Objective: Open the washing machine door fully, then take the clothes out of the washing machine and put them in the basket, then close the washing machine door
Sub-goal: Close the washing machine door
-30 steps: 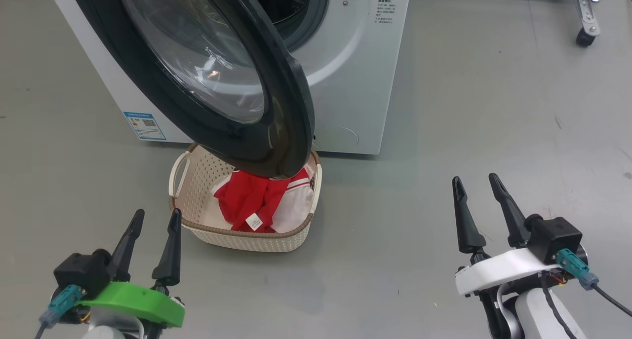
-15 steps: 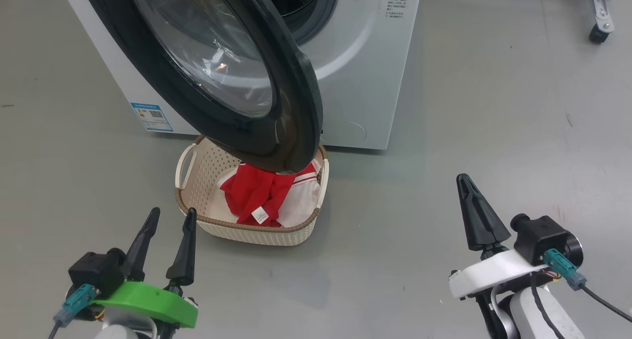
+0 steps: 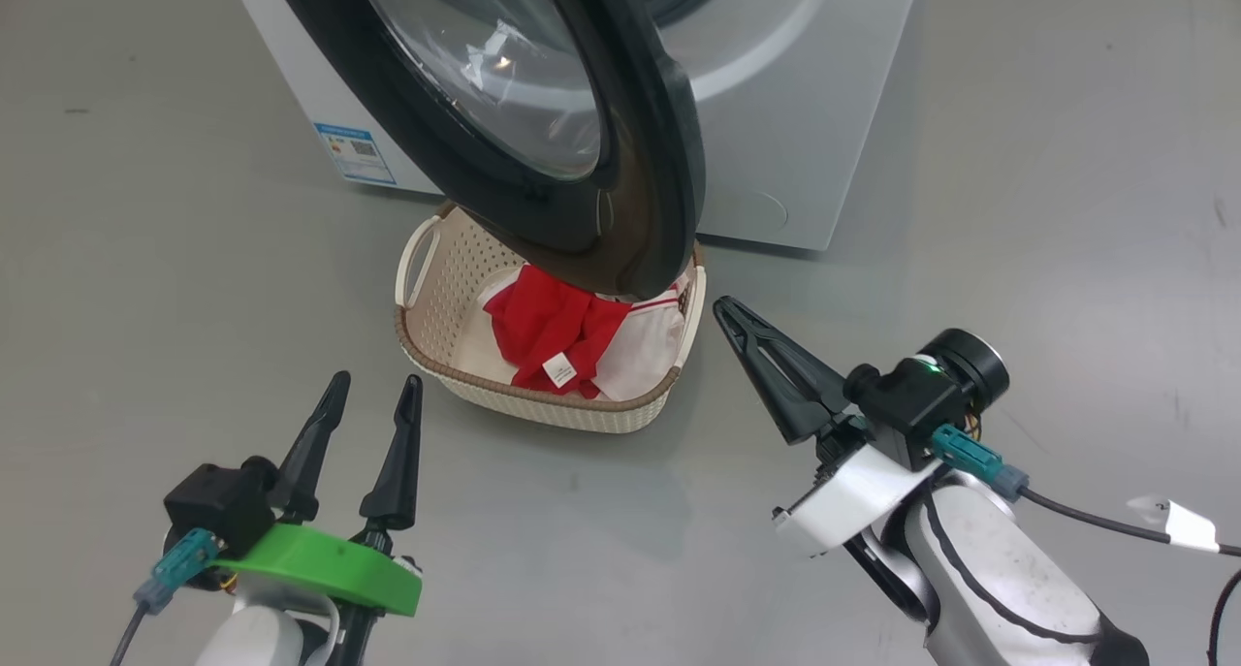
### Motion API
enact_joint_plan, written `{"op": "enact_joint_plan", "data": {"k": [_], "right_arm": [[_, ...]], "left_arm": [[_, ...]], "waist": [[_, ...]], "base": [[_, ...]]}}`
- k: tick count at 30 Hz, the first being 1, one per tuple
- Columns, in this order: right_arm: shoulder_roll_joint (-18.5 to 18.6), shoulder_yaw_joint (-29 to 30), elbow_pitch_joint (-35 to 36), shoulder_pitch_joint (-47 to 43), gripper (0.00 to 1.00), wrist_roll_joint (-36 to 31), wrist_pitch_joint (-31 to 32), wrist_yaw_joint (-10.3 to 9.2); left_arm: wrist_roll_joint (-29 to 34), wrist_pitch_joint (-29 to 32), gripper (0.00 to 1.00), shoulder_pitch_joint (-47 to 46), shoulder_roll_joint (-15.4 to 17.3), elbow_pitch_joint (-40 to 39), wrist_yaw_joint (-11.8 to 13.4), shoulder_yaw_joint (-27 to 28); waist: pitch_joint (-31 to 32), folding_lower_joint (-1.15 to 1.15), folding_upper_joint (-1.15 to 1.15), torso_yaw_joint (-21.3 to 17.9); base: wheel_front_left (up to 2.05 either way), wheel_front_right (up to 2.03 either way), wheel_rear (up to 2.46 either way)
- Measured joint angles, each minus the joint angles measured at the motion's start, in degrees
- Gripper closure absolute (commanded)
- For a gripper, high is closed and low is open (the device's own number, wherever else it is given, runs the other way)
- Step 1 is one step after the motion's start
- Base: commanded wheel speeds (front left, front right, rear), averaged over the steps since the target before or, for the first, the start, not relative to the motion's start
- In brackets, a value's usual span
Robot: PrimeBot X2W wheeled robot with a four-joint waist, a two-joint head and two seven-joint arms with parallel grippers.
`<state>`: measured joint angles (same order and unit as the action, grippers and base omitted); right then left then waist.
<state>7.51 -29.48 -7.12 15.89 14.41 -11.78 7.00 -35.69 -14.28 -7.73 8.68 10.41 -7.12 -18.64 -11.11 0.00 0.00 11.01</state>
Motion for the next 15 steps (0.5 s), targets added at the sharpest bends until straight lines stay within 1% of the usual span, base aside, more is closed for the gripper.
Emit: {"op": "enact_joint_plan", "data": {"k": [6,10,15], "right_arm": [[0.66,-3.39,-0.57,5.76,1.0,0.05,1.47,-0.01],[1.67,-3.87,-1.51,9.35,1.0,0.19,2.14,-0.01],[2.93,-3.75,-2.98,12.89,1.0,0.68,2.67,-0.01]], "left_arm": [[0.0,0.0,0.0,-2.6,-1.26,-0.8,0.0,-1.75],[-0.01,0.0,0.0,-3.91,-2.29,-1.0,0.0,-2.36],[-0.12,0.0,0.0,-5.6,-2.71,-1.02,0.0,-2.44]], "waist": [[-2.98,0.0,0.0,2.54],[-4.98,0.0,0.0,4.45],[-7.48,0.0,0.0,6.84]], "base": [[0.0,0.0,0.0],[0.0,0.0,0.0],[0.0,0.0,0.0]]}}
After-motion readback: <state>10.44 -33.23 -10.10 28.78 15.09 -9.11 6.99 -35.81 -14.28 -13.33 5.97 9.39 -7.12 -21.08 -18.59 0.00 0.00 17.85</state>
